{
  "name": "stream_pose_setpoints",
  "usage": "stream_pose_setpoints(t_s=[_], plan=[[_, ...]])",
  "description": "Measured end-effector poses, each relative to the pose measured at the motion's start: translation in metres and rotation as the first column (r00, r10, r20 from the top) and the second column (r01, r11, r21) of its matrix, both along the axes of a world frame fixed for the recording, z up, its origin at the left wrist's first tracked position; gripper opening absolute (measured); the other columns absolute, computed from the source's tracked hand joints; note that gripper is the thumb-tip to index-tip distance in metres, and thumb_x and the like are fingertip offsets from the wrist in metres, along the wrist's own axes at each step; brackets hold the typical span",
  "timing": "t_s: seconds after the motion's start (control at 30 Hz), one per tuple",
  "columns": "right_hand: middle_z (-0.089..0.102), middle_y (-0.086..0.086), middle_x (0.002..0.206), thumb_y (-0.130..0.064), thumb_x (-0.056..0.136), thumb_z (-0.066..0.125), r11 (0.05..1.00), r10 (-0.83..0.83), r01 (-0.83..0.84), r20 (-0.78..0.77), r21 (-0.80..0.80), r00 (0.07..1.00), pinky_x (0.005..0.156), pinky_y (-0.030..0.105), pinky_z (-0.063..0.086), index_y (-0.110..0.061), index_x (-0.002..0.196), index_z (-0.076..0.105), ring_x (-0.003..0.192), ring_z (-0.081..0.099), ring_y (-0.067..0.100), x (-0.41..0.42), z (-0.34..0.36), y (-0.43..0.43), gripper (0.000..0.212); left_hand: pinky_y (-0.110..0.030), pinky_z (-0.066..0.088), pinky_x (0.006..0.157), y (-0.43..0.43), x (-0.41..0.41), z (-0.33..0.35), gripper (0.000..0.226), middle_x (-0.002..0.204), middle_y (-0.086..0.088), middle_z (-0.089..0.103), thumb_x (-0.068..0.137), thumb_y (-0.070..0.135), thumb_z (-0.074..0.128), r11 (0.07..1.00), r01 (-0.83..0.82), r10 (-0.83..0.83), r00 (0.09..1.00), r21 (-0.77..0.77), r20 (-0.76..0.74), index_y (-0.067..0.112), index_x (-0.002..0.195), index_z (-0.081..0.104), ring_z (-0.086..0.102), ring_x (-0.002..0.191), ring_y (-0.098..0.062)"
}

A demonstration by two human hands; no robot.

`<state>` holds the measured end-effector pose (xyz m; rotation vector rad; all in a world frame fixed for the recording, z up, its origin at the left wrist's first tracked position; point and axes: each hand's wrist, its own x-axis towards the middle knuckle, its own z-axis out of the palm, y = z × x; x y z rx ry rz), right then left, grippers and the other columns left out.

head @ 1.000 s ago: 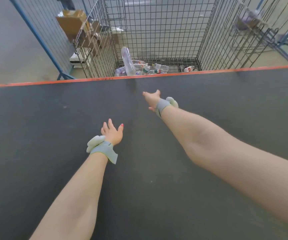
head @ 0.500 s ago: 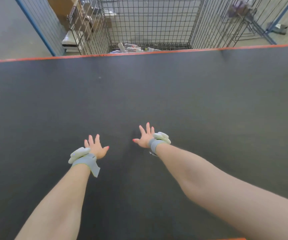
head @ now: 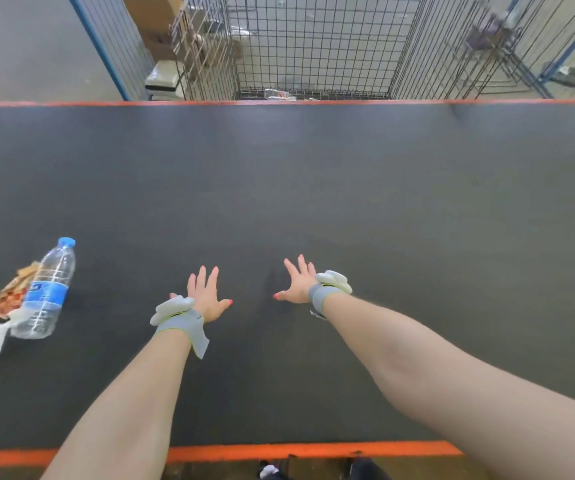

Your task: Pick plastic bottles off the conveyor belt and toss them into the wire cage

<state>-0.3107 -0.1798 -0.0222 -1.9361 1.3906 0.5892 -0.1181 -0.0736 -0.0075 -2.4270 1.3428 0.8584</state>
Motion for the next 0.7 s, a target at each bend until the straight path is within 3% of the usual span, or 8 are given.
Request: stream_pose_setpoints(t_s=[0.13,0.43,0.6,0.7], plan=[[-0.014,0.001,0.162,-0.05,0.094,0.053,0.993,0.117,-0.115,-0.081,0.032,0.99,0.121,0.047,0.007,-0.029,0.155,-0.005,0.15,-0.008,0.029,0.01,0.001,0.013,0.086,-0.065,0.011,0.112,0.018,0.013,0.001,0.081,0.161,0.001,-0.014,0.096,0.049,0.046,0.999,-0.041,0.04,0.998,0.018,0.045,0.027,0.154,-0.006,-0.011,0.149,-0.021],[-0.009,0.001,0.163,-0.038,0.097,0.051,0.993,0.12,-0.119,0.04,-0.008,0.992,0.121,0.045,0.008,-0.029,0.156,0.0,0.15,-0.003,0.027,0.038,0.01,0.016,0.078,-0.062,0.014,0.115,0.049,0.058,-0.008,0.094,0.159,-0.008,-0.018,0.092,0.046,0.056,0.973,-0.229,0.222,0.956,0.019,0.194,0.024,0.152,-0.013,-0.015,0.146,-0.035],[0.0,0.002,0.163,-0.027,0.097,0.054,0.994,0.102,-0.094,0.193,-0.048,0.976,0.118,0.045,0.011,-0.028,0.155,0.005,0.15,-0.001,0.025,0.05,0.012,-0.001,0.077,-0.046,0.024,0.114,0.029,0.053,-0.016,0.104,0.156,-0.018,0.003,0.089,0.042,0.063,0.953,-0.298,0.302,0.947,-0.046,0.112,0.017,0.152,-0.016,0.027,0.137,-0.042],[0.005,0.003,0.163,-0.022,0.096,0.054,0.993,0.096,-0.077,0.233,-0.091,0.968,0.117,0.045,0.015,-0.028,0.156,0.007,0.15,0.004,0.024,0.05,0.019,-0.011,0.076,-0.045,0.025,0.112,0.014,0.031,-0.02,0.098,0.151,-0.023,0.018,0.092,0.041,0.058,0.932,-0.35,0.353,0.936,-0.096,0.007,0.012,0.151,-0.016,0.033,0.134,-0.041]])
